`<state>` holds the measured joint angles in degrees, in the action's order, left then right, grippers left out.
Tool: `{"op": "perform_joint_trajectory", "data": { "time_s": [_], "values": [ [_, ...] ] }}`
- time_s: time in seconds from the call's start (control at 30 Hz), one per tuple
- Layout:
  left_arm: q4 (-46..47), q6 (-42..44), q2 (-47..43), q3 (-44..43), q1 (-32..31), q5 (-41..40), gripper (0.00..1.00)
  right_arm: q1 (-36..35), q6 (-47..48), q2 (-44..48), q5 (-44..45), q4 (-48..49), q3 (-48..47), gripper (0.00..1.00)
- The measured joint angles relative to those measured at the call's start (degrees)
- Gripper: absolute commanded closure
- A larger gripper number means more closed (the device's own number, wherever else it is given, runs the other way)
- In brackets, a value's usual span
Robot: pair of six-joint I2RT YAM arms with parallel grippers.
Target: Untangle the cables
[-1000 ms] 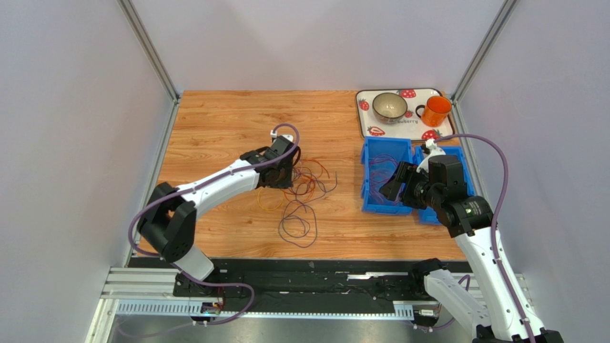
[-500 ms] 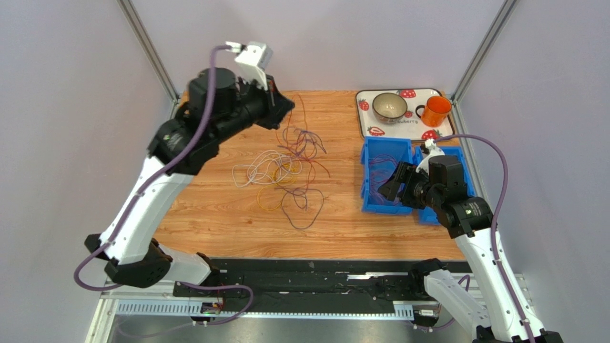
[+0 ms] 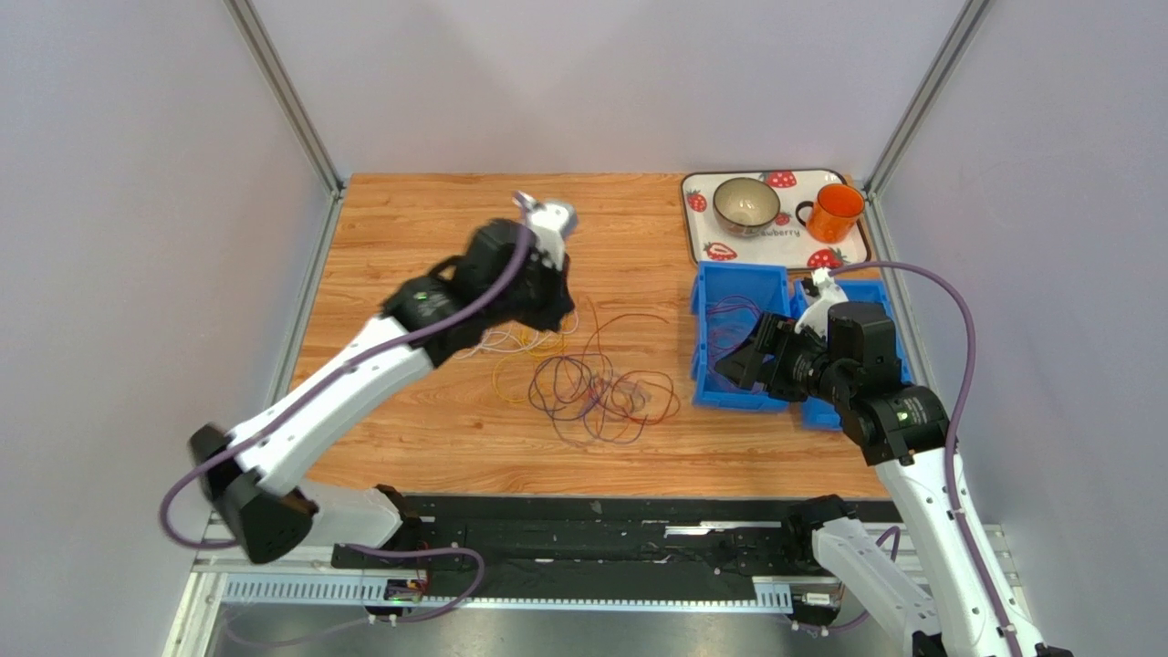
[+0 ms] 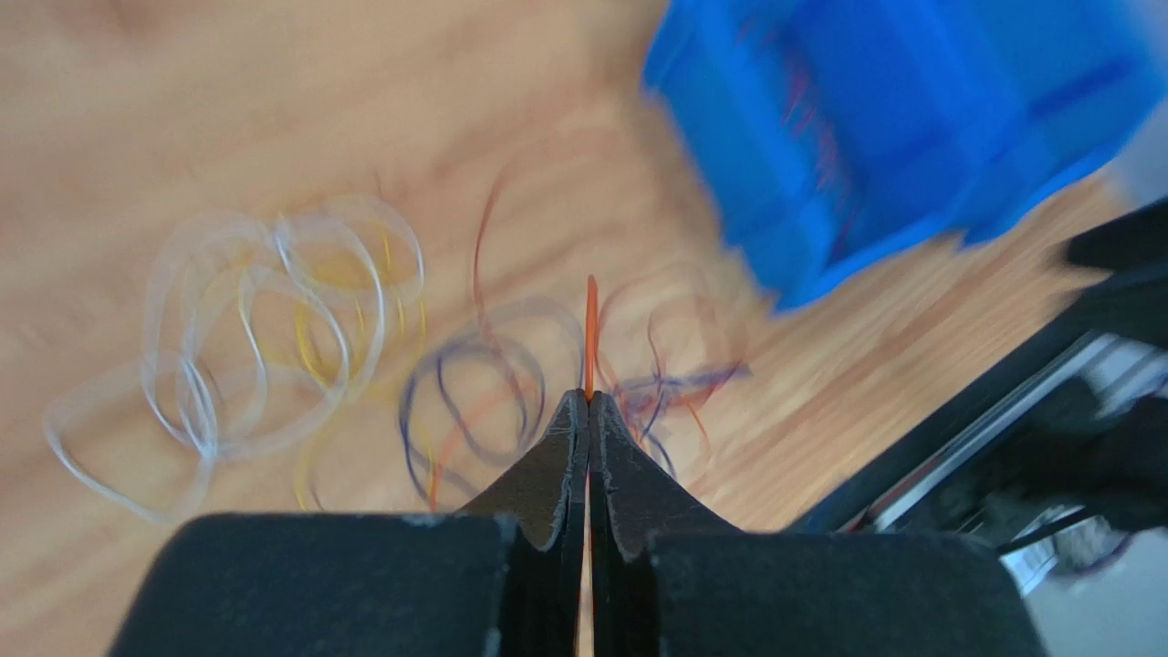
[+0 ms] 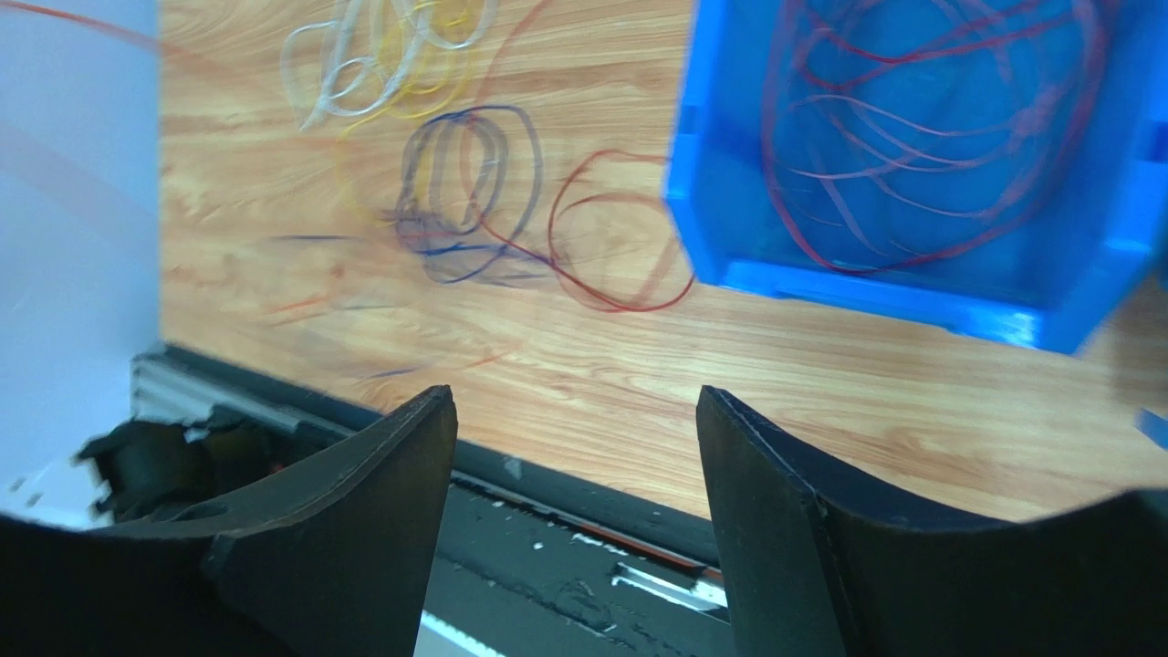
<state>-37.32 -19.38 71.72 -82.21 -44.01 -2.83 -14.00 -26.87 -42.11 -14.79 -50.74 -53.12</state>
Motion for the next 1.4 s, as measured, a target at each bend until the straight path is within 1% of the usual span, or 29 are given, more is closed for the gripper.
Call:
{"op": "perform_joint_trajectory", "data": {
  "time_s": [0.07, 0.13, 0.2, 0.3, 0.47, 0.53, 0.7, 0.83, 1.1, 1.4],
  "values": [
    [-1.1, -1.8, 5.0, 6.6, 0.0, 0.8, 1.0, -0.2, 0.2, -0.1, -4.3, 2.0, 0.4, 0.29],
    [-4.0, -2.9, 7.1, 10.8, 0.0, 1.3, 1.0, -1.2, 0.4, -0.8, -8.0, 3.9, 0.7, 0.27],
    [-5.9, -3.3, 6.6, 10.6, 0.0, 1.4, 1.0, -3.4, 0.7, -1.9, -10.6, 5.8, 0.7, 0.26],
    [-5.3, -3.5, 5.0, 7.5, 0.0, 1.5, 1.0, -8.5, 0.8, -4.7, -11.2, 8.3, 0.7, 0.26],
    [-3.2, -3.7, 2.5, 6.4, 0.0, 1.6, 1.0, -17.9, 0.6, -11.3, -7.2, 12.9, 0.9, 0.26],
    [-3.1, -3.7, 2.1, 6.4, 0.0, 1.7, 1.0, -20.2, 0.5, -15.0, -5.6, 15.0, 0.9, 0.26],
    [-3.2, -3.7, 1.9, 6.6, 0.0, 1.7, 1.0, -20.6, 0.8, -26.6, -2.5, 18.9, -0.3, 0.26],
    [-3.3, -3.5, 0.9, 7.2, 0.0, 1.7, 1.0, -20.6, 2.1, -34.5, -2.2, 21.7, -1.6, 0.26],
    [-3.1, -3.2, -0.8, 7.7, 0.0, 1.8, 1.0, -20.7, 4.4, -41.7, -2.6, 25.7, -4.0, 0.28],
    [-3.1, -3.0, -1.0, 7.8, 0.0, 1.9, 1.0, -21.5, 6.4, -46.8, -2.6, 28.2, -6.2, 0.37]
  ]
}}
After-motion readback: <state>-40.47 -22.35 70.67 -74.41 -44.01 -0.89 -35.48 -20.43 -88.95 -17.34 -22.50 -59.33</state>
